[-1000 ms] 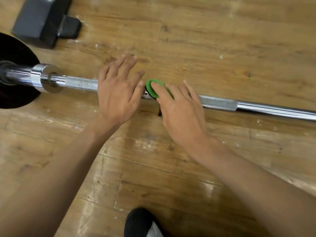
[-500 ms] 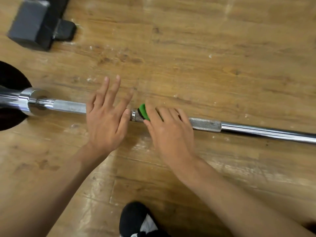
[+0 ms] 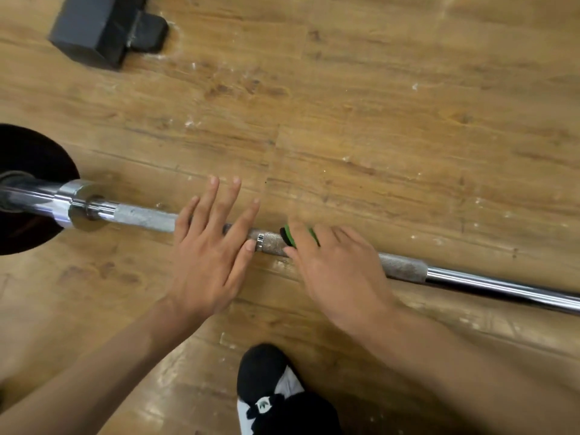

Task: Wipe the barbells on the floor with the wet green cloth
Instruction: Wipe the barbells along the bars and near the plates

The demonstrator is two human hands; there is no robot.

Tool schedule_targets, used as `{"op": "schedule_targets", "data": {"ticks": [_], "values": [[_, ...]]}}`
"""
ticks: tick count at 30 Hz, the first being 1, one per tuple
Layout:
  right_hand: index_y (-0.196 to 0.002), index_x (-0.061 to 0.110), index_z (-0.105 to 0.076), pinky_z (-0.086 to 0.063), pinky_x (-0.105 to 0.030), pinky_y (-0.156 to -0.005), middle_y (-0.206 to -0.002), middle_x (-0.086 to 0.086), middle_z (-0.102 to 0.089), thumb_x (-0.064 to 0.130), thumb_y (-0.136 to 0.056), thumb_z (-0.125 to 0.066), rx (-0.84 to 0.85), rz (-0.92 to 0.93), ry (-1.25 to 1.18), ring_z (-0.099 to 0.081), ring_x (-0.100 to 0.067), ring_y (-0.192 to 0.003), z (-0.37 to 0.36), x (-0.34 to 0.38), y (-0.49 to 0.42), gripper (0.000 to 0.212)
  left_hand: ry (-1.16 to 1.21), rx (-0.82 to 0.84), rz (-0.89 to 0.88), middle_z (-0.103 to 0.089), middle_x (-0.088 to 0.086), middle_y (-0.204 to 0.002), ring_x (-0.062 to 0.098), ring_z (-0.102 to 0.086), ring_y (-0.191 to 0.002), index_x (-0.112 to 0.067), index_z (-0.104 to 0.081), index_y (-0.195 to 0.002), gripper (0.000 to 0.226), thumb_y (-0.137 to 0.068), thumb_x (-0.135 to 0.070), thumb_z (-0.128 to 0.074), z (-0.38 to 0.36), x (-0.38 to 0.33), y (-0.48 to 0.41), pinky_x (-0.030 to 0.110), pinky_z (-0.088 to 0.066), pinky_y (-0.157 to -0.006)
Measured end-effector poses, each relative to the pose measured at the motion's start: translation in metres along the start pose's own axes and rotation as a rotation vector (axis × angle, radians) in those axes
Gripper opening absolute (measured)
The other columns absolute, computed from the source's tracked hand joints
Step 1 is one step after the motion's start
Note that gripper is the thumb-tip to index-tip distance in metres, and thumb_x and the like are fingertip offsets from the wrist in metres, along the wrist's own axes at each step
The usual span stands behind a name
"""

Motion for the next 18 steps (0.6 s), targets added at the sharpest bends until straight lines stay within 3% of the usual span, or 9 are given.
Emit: {"op": "schedule_targets", "data": {"ticks": [4,8,13,16,18], "values": [[-0.132,0.012,-0.066,-0.052,-0.036,-0.059,-0.095,-0.007,-0.067,0.033,-0.108,-0.039,0.062,0.214,0.013,-0.067,-0.029,-0.073,0.022,-0.048,0.049,0.041,0.016,0.031,0.038,-0.030,0.015,-0.168,0.036,-0.020,-0.158,-0.013,-0.055,-0.151,0.056,-0.109,-0.042,-0.029,0.001,-0.002,0.013,0.057,-0.022,-0.123],[-0.124,0.004,-0.068,-0.046,-0.033,-0.047,-0.088,-0.013,-0.065,0.035,-0.104,-0.037,0.105,0.106,0.008,-0.064,-0.031,-0.066,0.020,-0.041,0.050,0.048,-0.009,-0.034,0.056,-0.037,0.014,-0.165,0.037,-0.025,-0.157,-0.011,-0.060,-0.145,0.058,-0.110,-0.043,-0.028,0.002,-0.006,0.019,0.060,-0.024,-0.122],[-0.110,0.014,-0.071,-0.047,-0.033,-0.050,-0.085,-0.008,-0.065,0.039,-0.101,-0.035,0.111,-0.010,-0.033,-0.067,-0.027,-0.066,-0.009,0.036,-0.006,0.045,-0.014,-0.046,0.040,-0.040,0.015,-0.163,0.039,-0.026,-0.156,-0.010,-0.061,-0.143,0.060,-0.110,-0.044,-0.025,-0.001,-0.007,0.022,0.060,-0.027,-0.120],[-0.122,0.013,-0.068,-0.048,-0.033,-0.047,-0.092,-0.009,-0.066,0.036,-0.103,-0.043,0.129,0.114,-0.104,-0.068,-0.028,-0.068,-0.003,0.023,0.002,0.039,-0.009,-0.039,-0.001,-0.038,0.016,-0.164,0.038,-0.026,-0.156,-0.008,-0.064,-0.138,0.059,-0.110,-0.044,-0.027,-0.002,-0.004,0.020,0.059,-0.028,-0.120],[-0.132,0.012,-0.064,-0.044,-0.032,-0.045,-0.094,-0.009,-0.067,0.032,-0.106,-0.045,0.155,0.197,-0.114,-0.066,-0.030,-0.066,0.010,-0.023,0.031,0.037,-0.006,-0.051,-0.001,-0.038,0.015,-0.164,0.037,-0.026,-0.156,-0.007,-0.066,-0.134,0.057,-0.110,-0.043,-0.028,-0.002,-0.002,0.019,0.058,-0.027,-0.121]]}}
Point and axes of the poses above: each hand's wrist, its own y-axis away from the middle knuckle, its own z-axis out of the back of the hand, x = y × z, the point moved 8 cm from there along -y, towards the middle knuckle
